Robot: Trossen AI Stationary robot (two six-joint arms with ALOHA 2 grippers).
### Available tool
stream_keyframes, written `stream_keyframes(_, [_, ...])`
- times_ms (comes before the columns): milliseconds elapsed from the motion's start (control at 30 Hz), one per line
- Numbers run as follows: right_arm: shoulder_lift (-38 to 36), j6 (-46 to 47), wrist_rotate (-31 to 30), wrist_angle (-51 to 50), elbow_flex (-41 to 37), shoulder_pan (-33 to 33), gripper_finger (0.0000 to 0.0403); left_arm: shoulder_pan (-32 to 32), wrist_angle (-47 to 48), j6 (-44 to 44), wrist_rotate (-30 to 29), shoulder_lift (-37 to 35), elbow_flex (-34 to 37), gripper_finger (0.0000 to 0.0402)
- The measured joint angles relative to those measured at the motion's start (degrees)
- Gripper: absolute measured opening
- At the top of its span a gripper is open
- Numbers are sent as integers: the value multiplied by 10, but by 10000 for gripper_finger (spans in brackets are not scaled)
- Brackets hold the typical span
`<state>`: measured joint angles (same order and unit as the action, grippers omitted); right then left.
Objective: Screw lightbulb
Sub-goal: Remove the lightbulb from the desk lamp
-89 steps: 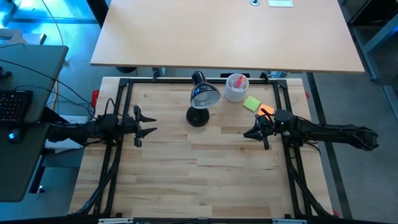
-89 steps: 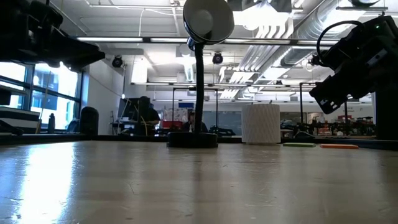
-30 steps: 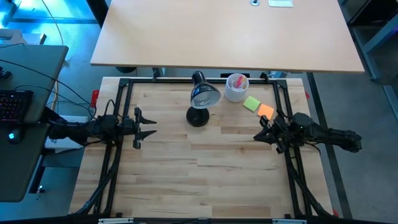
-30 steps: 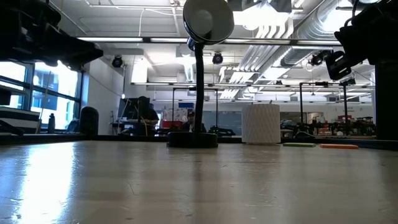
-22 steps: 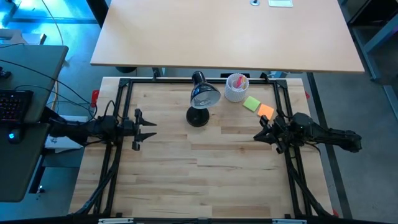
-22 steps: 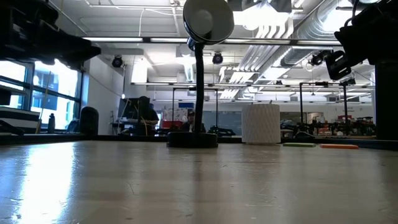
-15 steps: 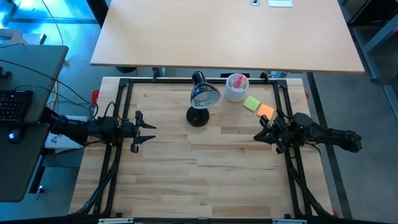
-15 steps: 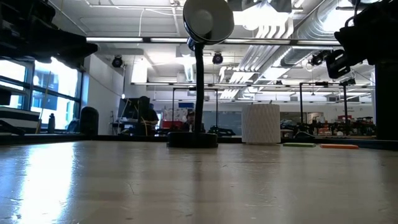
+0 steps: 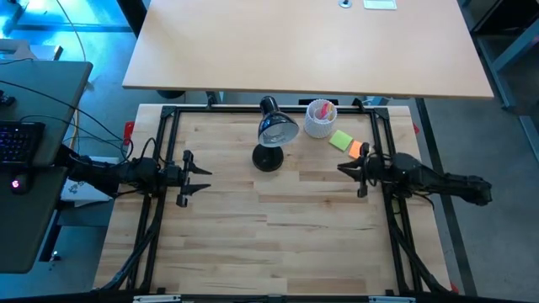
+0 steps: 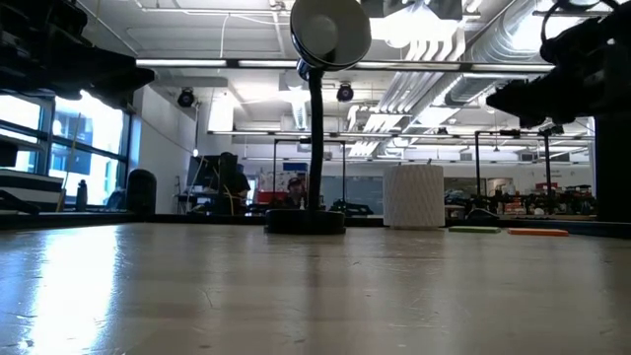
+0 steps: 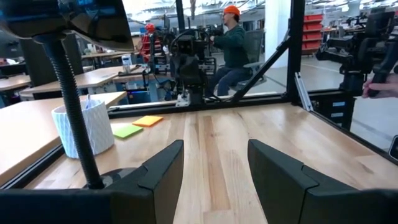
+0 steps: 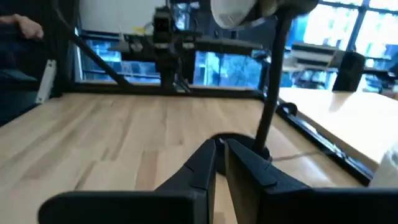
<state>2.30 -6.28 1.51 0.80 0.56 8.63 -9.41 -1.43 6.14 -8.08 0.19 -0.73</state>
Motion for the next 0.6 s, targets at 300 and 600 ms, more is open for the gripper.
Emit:
stream_keyframes(300, [57,63,-11,-2,0,9,32,0,0,0,0,0,0,172])
stream_keyframes(600, [67,63,-13,-3,0,9,32,0,0,0,0,0,0,172])
